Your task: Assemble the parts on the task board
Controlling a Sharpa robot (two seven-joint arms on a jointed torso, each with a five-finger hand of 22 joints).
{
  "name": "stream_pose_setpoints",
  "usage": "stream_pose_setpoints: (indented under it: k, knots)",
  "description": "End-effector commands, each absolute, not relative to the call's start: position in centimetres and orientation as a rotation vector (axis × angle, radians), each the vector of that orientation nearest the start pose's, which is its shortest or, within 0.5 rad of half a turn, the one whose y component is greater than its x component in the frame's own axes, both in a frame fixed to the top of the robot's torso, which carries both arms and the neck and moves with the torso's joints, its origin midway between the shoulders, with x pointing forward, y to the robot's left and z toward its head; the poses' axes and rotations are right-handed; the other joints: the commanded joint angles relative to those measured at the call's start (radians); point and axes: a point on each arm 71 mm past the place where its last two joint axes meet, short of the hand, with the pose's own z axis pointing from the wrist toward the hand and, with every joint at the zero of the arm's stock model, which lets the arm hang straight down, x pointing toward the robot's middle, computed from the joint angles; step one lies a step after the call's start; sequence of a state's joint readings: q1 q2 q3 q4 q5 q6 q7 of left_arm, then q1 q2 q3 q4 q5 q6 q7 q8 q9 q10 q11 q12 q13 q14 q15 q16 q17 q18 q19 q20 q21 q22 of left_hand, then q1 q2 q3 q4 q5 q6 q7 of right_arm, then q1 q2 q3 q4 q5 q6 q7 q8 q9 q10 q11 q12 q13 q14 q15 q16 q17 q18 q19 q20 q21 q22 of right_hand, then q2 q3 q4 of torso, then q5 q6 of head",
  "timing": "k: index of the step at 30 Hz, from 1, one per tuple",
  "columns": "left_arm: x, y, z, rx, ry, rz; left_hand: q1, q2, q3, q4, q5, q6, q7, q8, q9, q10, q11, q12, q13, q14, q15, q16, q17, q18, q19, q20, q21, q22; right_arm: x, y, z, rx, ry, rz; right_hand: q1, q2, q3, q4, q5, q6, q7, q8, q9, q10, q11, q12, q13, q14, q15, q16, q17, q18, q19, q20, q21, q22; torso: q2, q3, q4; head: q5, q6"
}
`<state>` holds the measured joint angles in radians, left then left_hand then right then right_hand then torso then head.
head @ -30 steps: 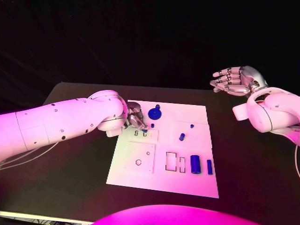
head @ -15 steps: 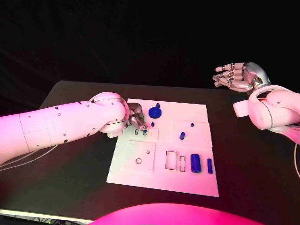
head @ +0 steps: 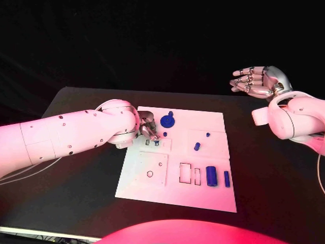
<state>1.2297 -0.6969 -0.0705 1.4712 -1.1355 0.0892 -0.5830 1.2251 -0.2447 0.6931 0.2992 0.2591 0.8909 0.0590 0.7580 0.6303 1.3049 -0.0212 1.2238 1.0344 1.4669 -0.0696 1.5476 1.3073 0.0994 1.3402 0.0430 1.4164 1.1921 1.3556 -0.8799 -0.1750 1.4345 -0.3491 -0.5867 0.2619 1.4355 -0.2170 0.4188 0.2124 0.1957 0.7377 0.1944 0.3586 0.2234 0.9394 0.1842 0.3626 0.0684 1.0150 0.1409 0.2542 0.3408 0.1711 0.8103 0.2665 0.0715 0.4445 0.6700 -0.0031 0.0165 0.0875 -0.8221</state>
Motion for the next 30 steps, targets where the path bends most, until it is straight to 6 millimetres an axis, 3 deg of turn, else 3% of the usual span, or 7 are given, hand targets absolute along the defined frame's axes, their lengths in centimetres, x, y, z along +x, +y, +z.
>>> stream_pose_setpoints:
  k: [1, 30]
  knots:
    - [48.31, 16.10, -22.58, -0.062, 2.305, -0.365, 0.000, 0.006, 0.213, -0.209, 0.004, 0.005, -0.003, 0.005, 0.001, 0.007, 0.003, 0.005, 0.001, 0.093, -0.004, 0.006, 0.227, -0.019, 0.006, -0.003, 0.004, 0.001, 51.65, -26.79, -14.92, 0.784, 1.365, 1.049, -0.013, -0.001, 0.005, -0.001, 0.000, 0.009, 0.058, -0.007, -0.001, 0.003, 0.001, -0.005, -0.002, 0.006, -0.001, -0.006, -0.001, 0.012, -0.007, -0.003, -0.005, -0.002, 0.000, -0.0007, 0.0000, 0.001, -0.002]
    - [47.98, 16.40, -22.73, -0.094, 2.327, -0.380, -0.002, -0.002, 0.223, -0.220, 0.008, 0.013, -0.005, 0.004, 0.002, 0.018, 0.000, 0.010, 0.012, 0.094, -0.006, 0.007, 0.230, -0.020, 0.009, -0.004, 0.006, 0.006, 51.79, -26.90, -14.97, 0.786, 1.363, 1.042, -0.021, -0.002, 0.008, -0.005, 0.000, 0.013, 0.057, -0.007, -0.005, 0.007, 0.000, -0.005, -0.004, 0.014, -0.003, -0.012, -0.005, 0.014, 0.015, -0.005, 0.002, -0.009, 0.000, 0.0002, -0.0009, 0.006, -0.007]
